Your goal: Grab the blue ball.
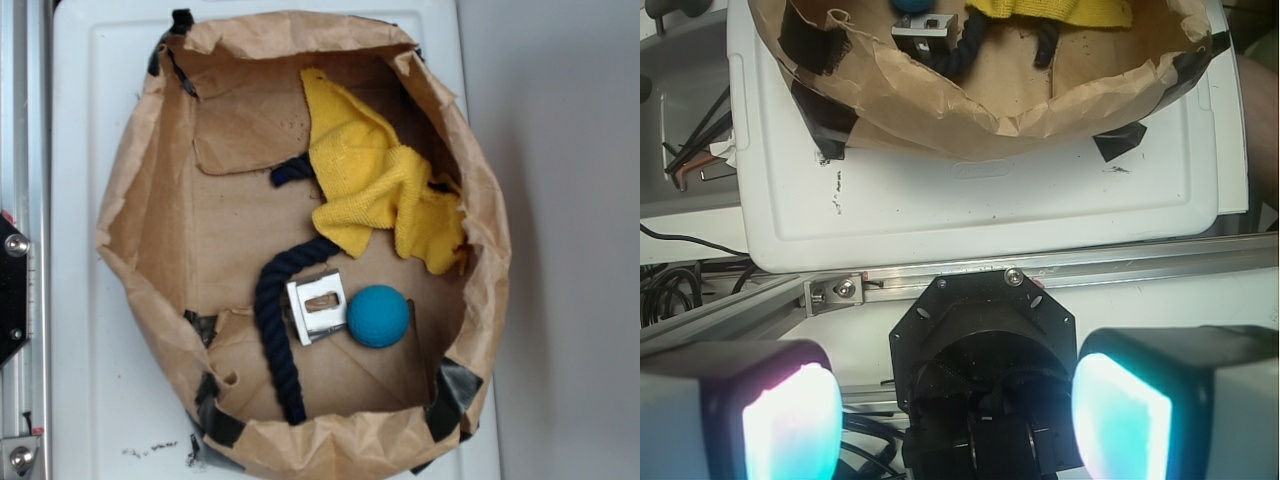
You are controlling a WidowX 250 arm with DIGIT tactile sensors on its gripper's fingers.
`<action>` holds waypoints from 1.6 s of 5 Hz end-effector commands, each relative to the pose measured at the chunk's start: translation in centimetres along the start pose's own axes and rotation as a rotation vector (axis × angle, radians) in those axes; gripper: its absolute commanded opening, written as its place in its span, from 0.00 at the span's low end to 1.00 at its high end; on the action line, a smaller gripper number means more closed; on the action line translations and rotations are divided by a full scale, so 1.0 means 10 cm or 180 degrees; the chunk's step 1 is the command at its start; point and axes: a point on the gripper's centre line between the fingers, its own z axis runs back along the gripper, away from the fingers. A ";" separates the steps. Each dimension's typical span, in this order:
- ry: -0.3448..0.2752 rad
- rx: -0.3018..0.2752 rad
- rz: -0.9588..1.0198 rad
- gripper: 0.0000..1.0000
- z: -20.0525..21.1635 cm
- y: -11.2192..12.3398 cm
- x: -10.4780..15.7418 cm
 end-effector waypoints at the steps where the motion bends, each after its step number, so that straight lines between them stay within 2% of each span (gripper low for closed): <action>1: 0.0000 0.0000 0.0000 1.00 0.00 0.00 0.00; 2: 0.0085 0.0284 0.0036 1.00 -0.15 -0.25 0.20; 3: 0.0130 0.0318 0.0057 1.00 -0.27 -0.38 0.44; 4: 0.0050 0.0282 0.0033 1.00 -0.38 -0.28 0.64; 6: -0.0277 -0.0118 -0.0070 1.00 -0.58 0.39 0.87; 7: -0.0274 -0.0222 -0.0067 1.00 -0.65 0.44 1.07; 8: -0.0278 -0.0171 -0.0239 1.00 -0.72 0.20 1.26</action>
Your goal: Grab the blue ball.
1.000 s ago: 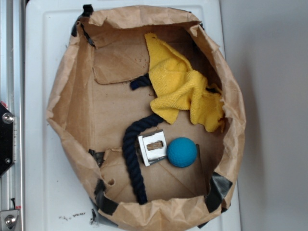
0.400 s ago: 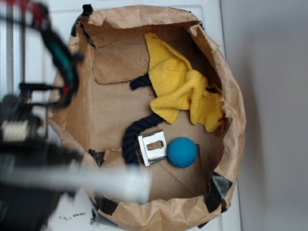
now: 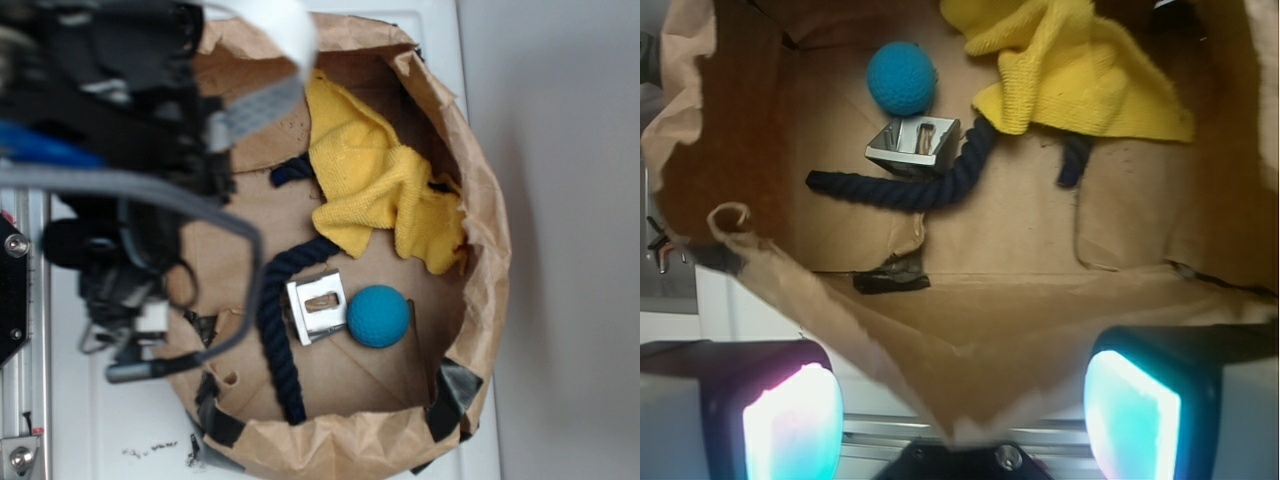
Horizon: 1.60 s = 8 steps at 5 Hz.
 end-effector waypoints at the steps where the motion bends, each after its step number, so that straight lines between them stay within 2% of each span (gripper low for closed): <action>1: -0.0141 0.0025 -0.0203 1.00 -0.10 -0.27 0.43; 3: -0.0139 -0.0201 -0.0417 1.00 -0.54 -0.37 0.73; 4: -0.0184 -0.0188 -0.0390 1.00 -0.69 -0.44 0.83; 5: -0.0168 -0.0078 -0.0379 1.00 -0.88 -0.58 0.95; 6: -0.0191 -0.0117 -0.0457 1.00 -1.01 -0.72 1.02; 7: -0.0260 -0.0044 -0.0522 1.00 -1.13 -0.74 1.01; 8: -0.0221 0.0069 -0.0537 1.00 -1.28 -0.65 0.99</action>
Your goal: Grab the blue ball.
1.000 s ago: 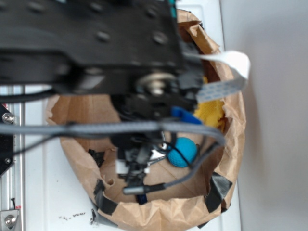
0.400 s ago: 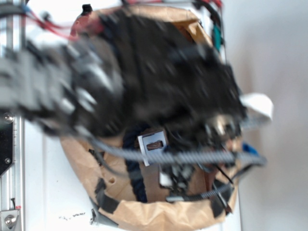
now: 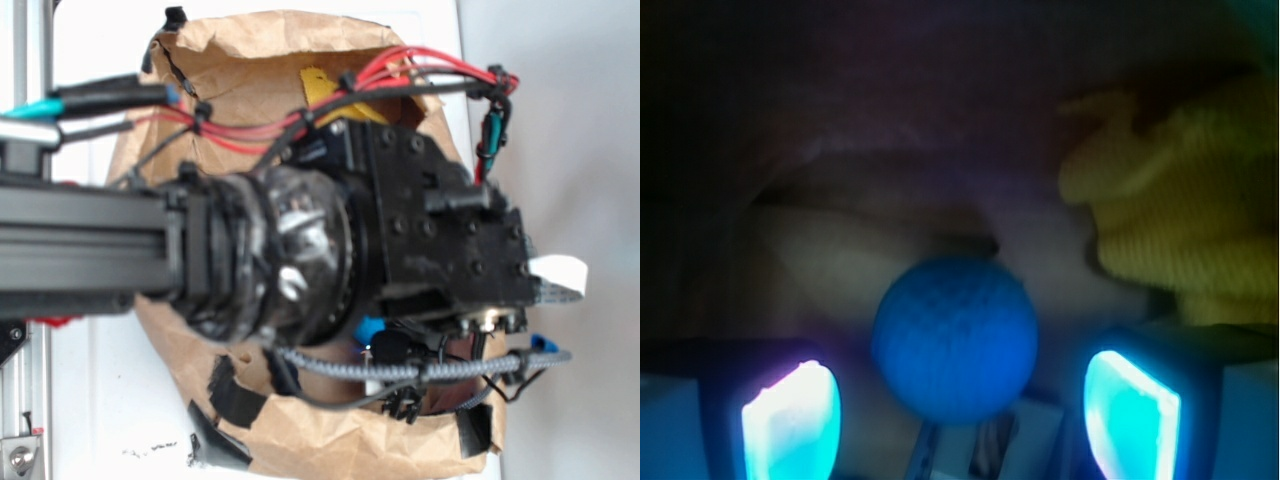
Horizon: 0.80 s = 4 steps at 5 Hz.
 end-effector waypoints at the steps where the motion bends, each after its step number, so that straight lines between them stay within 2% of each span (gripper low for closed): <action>1: -0.0031 0.0182 -0.0159 1.00 -0.18 -0.03 0.00; 3: -0.0061 0.0085 -0.0136 1.00 -0.17 0.00 -0.07; 4: -0.0071 0.0112 -0.0118 0.00 -0.09 0.04 -0.08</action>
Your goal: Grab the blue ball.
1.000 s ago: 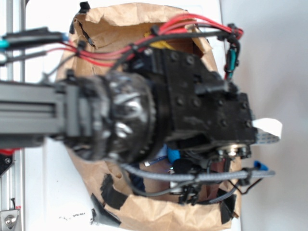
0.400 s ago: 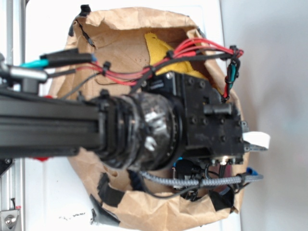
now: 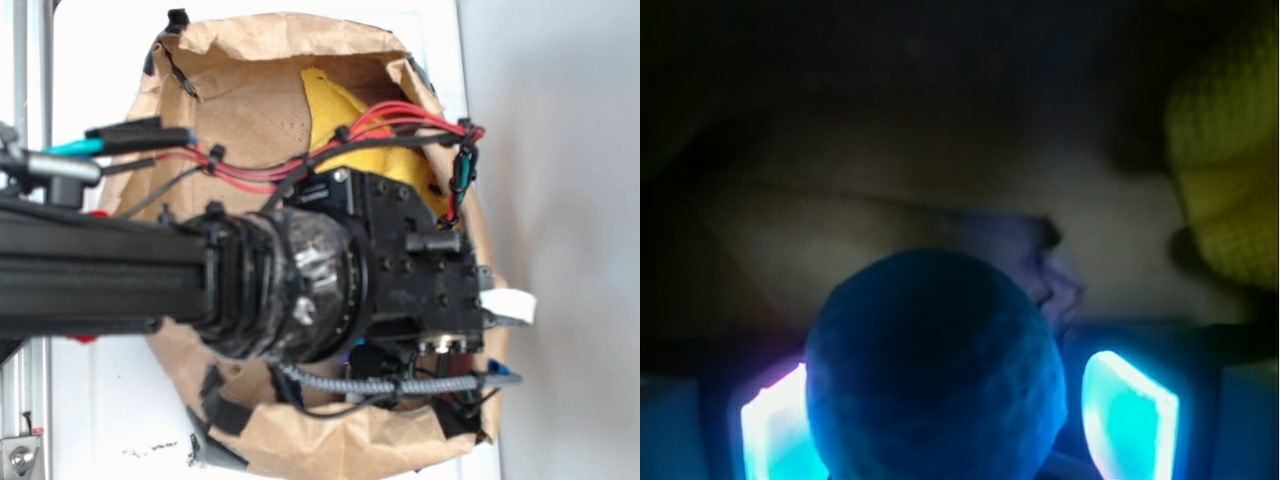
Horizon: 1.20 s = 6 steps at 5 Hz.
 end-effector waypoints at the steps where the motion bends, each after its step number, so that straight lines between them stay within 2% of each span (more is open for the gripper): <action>1: -0.0183 0.0027 -0.0026 0.00 0.35 0.11 0.01; 3: -0.0396 -0.0312 0.0180 0.00 1.06 0.44 -0.21; 4: -0.0490 -0.0366 0.0309 0.00 1.12 0.46 -0.11; 5: -0.0438 -0.0311 0.0464 0.00 1.27 0.46 -0.02; 6: -0.0367 -0.0060 0.0614 0.00 1.50 0.48 -0.08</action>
